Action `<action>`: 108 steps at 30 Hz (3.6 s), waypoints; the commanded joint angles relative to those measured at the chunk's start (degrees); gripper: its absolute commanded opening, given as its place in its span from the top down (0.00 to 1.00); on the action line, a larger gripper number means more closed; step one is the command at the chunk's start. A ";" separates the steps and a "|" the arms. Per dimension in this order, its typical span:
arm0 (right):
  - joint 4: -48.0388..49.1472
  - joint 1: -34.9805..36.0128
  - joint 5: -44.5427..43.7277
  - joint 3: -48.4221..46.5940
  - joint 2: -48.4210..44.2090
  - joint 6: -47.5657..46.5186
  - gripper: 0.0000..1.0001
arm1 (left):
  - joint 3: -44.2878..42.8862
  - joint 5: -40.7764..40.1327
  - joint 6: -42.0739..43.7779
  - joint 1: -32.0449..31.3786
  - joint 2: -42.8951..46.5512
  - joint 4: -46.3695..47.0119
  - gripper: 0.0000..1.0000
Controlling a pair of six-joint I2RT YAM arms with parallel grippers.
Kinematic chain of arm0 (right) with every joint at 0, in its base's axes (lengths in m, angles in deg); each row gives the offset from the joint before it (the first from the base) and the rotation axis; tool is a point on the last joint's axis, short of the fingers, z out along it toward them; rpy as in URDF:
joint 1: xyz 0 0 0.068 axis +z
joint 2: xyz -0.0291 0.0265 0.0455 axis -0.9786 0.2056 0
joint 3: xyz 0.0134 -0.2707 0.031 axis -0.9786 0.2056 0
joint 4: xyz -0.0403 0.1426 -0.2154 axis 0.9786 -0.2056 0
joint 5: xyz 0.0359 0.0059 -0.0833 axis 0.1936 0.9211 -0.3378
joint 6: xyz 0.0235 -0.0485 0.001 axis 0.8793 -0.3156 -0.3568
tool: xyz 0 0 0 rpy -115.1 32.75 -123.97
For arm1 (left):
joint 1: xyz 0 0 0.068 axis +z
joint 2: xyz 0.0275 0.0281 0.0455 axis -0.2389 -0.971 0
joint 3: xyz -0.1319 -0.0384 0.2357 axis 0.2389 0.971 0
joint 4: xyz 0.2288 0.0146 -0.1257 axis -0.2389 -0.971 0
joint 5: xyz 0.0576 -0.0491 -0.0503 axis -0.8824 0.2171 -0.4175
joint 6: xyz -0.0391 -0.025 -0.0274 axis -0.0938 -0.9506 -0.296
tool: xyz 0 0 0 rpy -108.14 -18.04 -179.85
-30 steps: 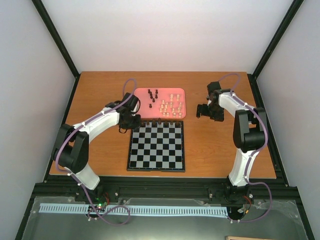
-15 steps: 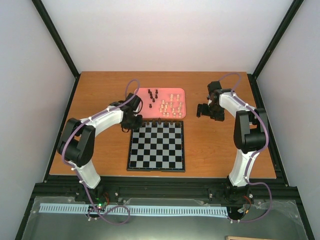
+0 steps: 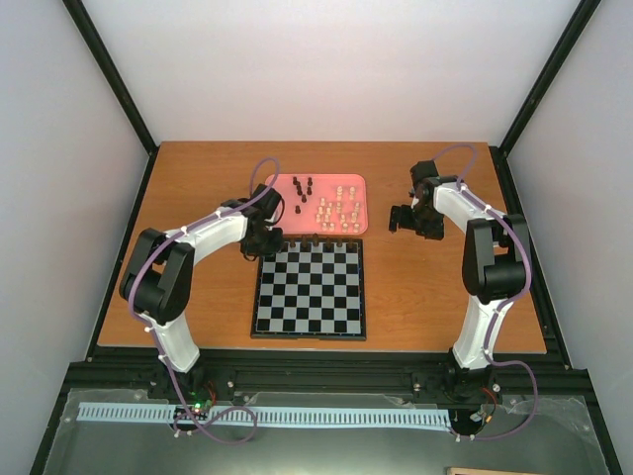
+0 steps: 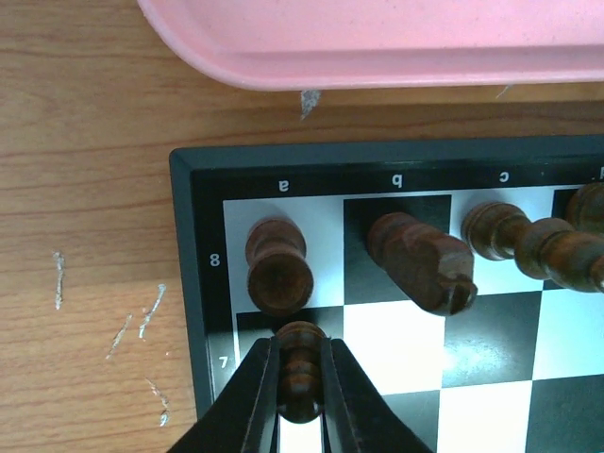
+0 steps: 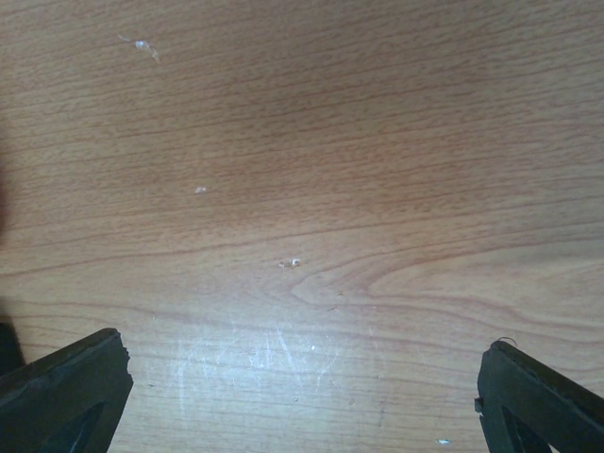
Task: Set up the chess pieces on the board
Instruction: Place the chess piece on the chessboard, then pick up the chess piece from the storage box.
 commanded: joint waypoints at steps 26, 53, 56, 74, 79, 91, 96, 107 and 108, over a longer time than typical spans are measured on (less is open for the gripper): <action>0.75 0.37 0.00 -0.18 -0.59 0.44 0.00 | -2.28 -1.77 1.94 -0.28 -0.04 -3.53 0.81; 0.30 0.37 0.23 -3.14 0.71 0.52 0.00 | -24.14 -2.08 11.91 -0.41 -3.82 -7.99 0.55; -0.16 0.37 -0.11 -4.83 1.26 0.44 0.00 | -32.13 0.33 13.06 -0.37 -11.13 -7.73 0.56; -1.07 0.01 0.41 -7.34 3.99 0.12 0.00 | -49.79 -0.92 11.96 -0.32 -31.77 -9.64 0.59; -1.25 -0.16 0.19 -7.45 4.27 -0.22 0.00 | -50.94 -1.92 11.82 0.21 -33.99 -11.01 0.61; -1.42 -0.34 0.21 -7.64 4.63 -0.01 0.00 | -52.23 -1.20 11.28 0.86 -35.80 -11.08 0.67; -1.52 -0.34 0.06 -7.43 4.48 -0.15 0.00 | -52.48 -1.22 11.00 0.86 -35.79 -10.79 0.68; -1.43 -0.34 0.10 -7.30 4.18 -0.13 0.00 | -53.13 -1.26 10.74 0.86 -35.78 -11.19 0.89; -1.51 -0.34 0.10 -7.28 4.18 -0.12 0.00 | -53.07 -1.41 10.73 0.86 -35.69 -11.19 0.91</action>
